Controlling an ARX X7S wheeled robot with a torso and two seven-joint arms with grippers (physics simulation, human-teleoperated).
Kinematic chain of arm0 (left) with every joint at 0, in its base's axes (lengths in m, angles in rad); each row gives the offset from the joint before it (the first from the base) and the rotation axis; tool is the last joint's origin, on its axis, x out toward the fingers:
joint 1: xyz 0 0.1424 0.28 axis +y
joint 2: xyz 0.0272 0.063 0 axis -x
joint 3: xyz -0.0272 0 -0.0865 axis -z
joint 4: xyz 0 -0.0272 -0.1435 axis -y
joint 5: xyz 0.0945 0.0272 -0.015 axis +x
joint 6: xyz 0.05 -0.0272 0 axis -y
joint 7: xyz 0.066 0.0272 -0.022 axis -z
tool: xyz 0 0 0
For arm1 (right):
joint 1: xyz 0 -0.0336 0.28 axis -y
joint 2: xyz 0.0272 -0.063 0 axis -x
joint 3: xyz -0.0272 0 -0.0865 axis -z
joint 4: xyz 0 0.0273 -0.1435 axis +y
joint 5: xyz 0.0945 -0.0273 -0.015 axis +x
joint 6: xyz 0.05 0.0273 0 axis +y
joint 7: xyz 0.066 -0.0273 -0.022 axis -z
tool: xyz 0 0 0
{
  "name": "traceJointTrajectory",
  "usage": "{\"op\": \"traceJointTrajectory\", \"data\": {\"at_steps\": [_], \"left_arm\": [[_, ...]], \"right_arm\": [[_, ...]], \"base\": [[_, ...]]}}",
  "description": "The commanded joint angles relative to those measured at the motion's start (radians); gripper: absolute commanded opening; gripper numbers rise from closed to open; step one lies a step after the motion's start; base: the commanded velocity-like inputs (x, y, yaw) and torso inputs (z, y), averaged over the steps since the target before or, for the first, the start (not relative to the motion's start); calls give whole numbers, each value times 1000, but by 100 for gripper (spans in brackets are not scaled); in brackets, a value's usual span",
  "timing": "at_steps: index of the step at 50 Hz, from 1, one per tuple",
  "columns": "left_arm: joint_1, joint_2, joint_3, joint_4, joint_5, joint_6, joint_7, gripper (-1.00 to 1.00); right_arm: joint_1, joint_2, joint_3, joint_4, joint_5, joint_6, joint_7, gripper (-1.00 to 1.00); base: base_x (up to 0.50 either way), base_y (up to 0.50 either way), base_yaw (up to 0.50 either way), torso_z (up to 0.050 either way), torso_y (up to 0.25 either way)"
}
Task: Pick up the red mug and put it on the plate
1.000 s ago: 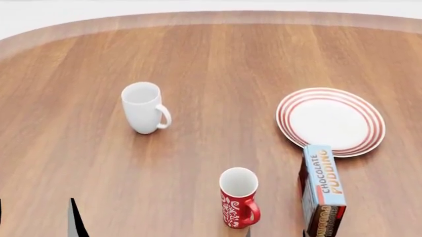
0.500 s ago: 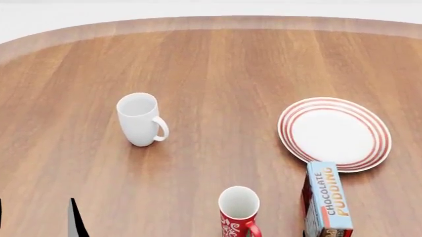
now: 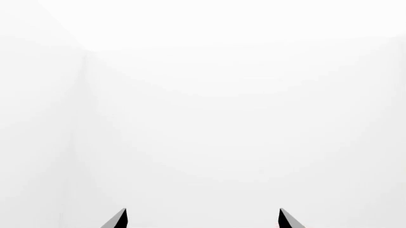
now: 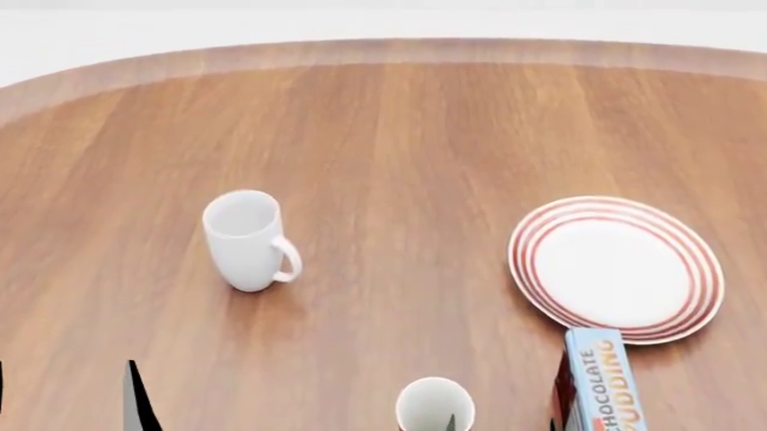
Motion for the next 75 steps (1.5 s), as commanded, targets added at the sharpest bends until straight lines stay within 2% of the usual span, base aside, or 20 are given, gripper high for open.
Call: {"op": "traceJointTrajectory", "data": {"at_steps": [1,75], "left_arm": [[-1,-3,5,-1,-1,2,-4,100],[-9,-18,31,-6,1,11,-39,100]], "right_arm": [[0,4,-5,-2,4,-1,5,100],[10,22,-31,10,23,-12,28,100]], "base": [[152,0,0,0,0],[154,0,0,0,0]]}}
